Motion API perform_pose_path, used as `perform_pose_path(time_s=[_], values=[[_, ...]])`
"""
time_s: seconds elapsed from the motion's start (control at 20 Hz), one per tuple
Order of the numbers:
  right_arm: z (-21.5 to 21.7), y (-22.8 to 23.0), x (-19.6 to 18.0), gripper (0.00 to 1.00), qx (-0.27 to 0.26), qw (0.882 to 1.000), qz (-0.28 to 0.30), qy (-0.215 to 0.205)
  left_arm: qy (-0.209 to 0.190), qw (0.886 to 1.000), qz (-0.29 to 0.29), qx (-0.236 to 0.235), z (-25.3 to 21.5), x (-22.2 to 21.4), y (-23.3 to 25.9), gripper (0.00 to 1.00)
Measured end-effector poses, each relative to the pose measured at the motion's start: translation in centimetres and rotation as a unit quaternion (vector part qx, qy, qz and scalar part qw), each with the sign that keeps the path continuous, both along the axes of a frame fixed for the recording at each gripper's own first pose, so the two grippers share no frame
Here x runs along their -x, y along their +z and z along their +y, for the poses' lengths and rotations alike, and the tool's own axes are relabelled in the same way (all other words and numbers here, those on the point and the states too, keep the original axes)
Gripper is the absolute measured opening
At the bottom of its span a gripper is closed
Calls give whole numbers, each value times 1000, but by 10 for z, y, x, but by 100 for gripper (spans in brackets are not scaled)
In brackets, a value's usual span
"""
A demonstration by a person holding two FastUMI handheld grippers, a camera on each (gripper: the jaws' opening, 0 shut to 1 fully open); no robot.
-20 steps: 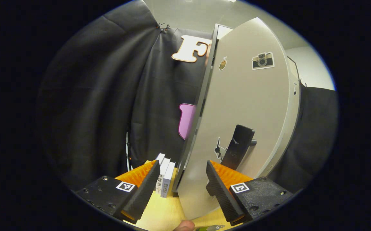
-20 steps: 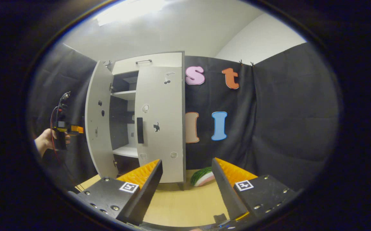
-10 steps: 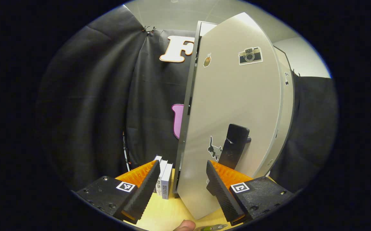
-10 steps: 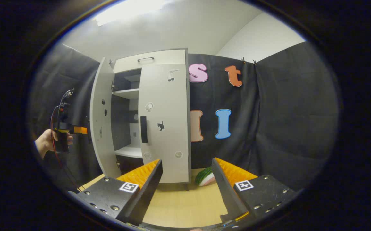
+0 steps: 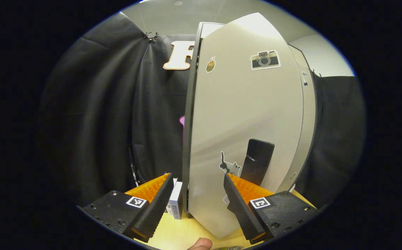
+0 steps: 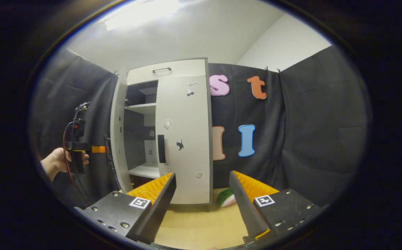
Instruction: Grasp the bottle in the cabinet with the left hand and place it on the coaster, then close the right door with the right hand and the left door with the left hand.
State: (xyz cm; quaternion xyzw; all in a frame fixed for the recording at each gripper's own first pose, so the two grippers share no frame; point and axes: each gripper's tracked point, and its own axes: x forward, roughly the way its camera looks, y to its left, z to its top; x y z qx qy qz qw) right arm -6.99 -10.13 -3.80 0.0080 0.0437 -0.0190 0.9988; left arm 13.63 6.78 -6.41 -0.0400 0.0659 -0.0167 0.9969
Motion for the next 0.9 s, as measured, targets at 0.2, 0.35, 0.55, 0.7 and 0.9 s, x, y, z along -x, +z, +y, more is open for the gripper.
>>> perform_pose_path(time_s=[0.2, 0.35, 0.55, 0.7, 0.9], values=[[3, 1, -3, 94, 4, 1000, 2, 2, -25, 1000, -1, 12, -14, -2, 3, 88], [3, 2, -4, 94, 4, 1000, 3, 2, -32, 999, -3, 8, -31, -5, 4, 93], [11, 0, -11, 94, 3, 1000, 4, 11, -33, 999, -4, -6, -35, 0, 5, 93], [22, 2, -18, 94, 3, 1000, 4, 20, -32, 999, -7, -12, -37, 5, 7, 93], [47, 8, -29, 94, 0, 999, -2, 45, -34, 999, -18, -17, -39, 28, 16, 93]])
